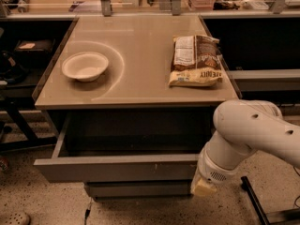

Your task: Close top drawer

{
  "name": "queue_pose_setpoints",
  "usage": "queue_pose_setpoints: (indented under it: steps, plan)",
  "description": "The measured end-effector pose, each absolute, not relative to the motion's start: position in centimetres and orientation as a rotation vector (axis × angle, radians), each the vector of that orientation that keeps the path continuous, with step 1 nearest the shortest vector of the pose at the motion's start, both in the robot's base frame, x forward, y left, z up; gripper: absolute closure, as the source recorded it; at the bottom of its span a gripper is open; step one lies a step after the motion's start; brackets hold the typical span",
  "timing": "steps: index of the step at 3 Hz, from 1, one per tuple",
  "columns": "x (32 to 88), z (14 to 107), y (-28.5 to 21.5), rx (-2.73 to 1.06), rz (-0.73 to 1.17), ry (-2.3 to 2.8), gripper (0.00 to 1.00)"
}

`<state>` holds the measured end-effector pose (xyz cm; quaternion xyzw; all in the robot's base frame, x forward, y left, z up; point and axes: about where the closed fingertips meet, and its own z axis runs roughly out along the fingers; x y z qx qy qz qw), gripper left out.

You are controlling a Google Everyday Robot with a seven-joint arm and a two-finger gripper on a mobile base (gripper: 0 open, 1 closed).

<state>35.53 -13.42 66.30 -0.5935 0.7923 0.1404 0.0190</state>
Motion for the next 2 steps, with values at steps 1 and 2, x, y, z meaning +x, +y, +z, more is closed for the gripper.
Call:
queue_pose_setpoints:
  steps: [1, 2]
  plan:
    - [38.9, 66.9, -13.6, -1.844, 0.389, 2.44, 1.0]
    - [41.4, 66.7, -13.4, -1.864, 0.368, 2.429, 1.0]
